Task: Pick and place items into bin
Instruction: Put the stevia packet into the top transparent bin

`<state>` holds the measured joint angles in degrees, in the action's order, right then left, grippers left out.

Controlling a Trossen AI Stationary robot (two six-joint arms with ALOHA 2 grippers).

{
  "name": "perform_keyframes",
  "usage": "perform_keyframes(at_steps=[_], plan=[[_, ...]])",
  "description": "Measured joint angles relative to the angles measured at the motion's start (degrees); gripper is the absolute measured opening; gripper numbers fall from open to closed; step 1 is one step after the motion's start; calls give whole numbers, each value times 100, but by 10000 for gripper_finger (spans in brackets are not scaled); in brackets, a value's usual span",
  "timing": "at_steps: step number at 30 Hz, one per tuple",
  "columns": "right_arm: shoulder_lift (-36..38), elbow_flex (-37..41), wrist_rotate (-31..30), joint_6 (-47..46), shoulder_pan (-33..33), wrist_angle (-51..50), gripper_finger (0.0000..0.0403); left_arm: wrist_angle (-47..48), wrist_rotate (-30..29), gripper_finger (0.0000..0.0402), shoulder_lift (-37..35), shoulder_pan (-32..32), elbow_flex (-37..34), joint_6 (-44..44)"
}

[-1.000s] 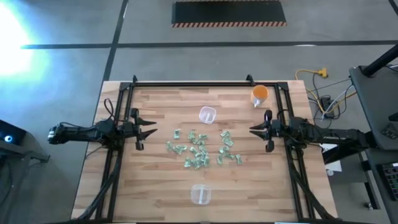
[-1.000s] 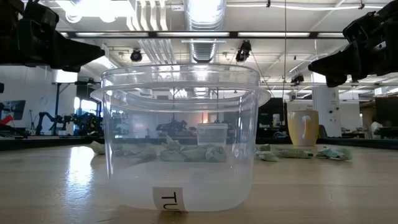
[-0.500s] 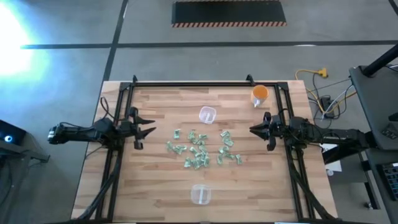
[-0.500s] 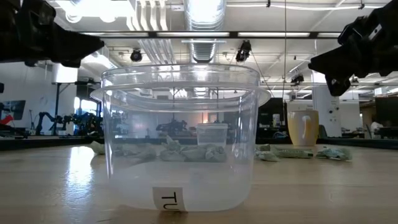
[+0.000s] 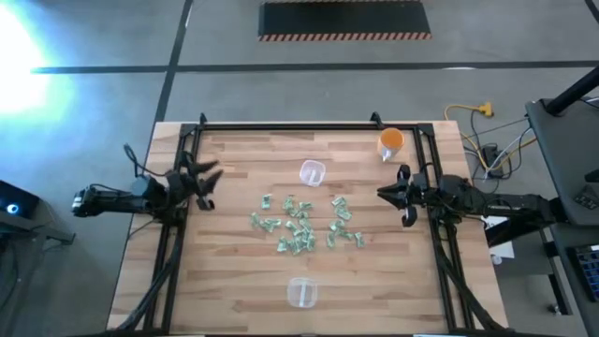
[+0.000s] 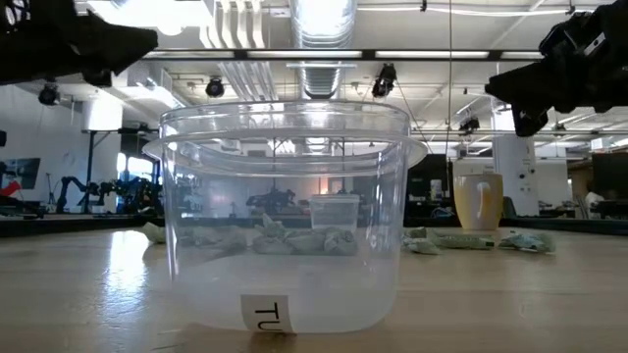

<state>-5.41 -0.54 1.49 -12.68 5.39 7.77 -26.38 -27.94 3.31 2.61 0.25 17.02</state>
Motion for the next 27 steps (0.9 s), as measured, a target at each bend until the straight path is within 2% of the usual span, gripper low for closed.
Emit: perform_keyframes(at_steps=[2, 4, 10, 17, 20, 27], plan=[[0, 0, -2, 96, 2, 250, 57, -156, -621, 118, 0, 0, 0, -33], [0, 0, -6, 107, 2, 500, 57, -201, -926, 118, -10, 0, 0, -260], [-20, -2, 114, 89, -18, 609, 57, 47, -914, 118, 209, 0, 0, -290], [-448, -1, 151, 88, -87, 657, 57, 228, -877, 118, 645, 2, 0, -440], [-770, 0, 151, 93, -92, 985, 57, 360, -594, 118, 811, 2, 0, -913], [-1706, 0, 287, 657, -283, 2434, 57, 398, 720, 118, 1217, 6, 34, -504]])
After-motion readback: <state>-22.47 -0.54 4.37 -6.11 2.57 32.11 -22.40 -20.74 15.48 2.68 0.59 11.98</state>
